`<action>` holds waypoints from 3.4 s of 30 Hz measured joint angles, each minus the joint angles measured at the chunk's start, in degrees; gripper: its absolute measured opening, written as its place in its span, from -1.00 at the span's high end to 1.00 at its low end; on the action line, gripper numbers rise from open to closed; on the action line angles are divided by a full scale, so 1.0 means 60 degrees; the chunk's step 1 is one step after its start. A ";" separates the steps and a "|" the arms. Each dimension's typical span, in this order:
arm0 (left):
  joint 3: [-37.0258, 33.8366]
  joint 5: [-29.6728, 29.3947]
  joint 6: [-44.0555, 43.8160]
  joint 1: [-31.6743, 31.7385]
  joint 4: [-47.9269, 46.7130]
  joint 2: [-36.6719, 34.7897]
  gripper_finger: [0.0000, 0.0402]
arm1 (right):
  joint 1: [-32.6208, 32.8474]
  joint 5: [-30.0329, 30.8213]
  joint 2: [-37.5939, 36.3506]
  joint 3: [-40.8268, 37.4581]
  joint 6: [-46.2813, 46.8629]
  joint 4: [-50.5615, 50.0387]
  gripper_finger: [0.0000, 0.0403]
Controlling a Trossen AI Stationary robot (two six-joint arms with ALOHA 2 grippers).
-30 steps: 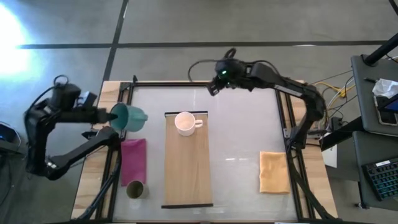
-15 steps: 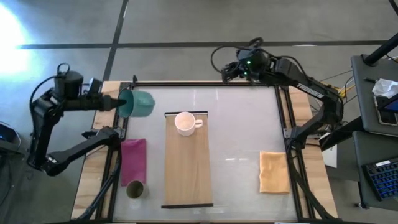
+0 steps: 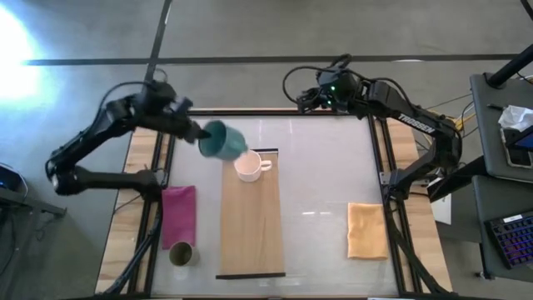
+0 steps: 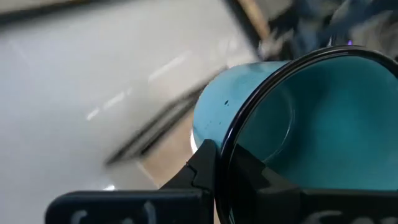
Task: Stack small to large cups/mugs on shelf
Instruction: Put the blue mug on the shelf
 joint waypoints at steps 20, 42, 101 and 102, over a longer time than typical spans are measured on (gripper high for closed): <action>0.1448 -0.5507 -0.5245 -0.8198 -0.0893 0.1526 0.99 | 0.0774 -0.2021 -0.0040 -0.0113 0.0498 -0.1484 0.37; 0.2522 -0.4798 -0.7192 -0.8512 -0.1476 0.4343 0.99 | 0.6305 -0.0561 -0.0579 -0.1796 0.4199 -0.0027 0.45; 0.1976 -0.5543 -0.8009 -0.8116 -0.1001 0.4728 0.64 | 0.6707 -0.0418 0.0770 -0.3618 0.4014 0.4426 0.96; 0.1976 -0.5542 -0.8007 -0.8117 -0.0998 0.4728 0.62 | 0.6707 -0.0418 0.0772 -0.3618 0.3996 0.4426 0.96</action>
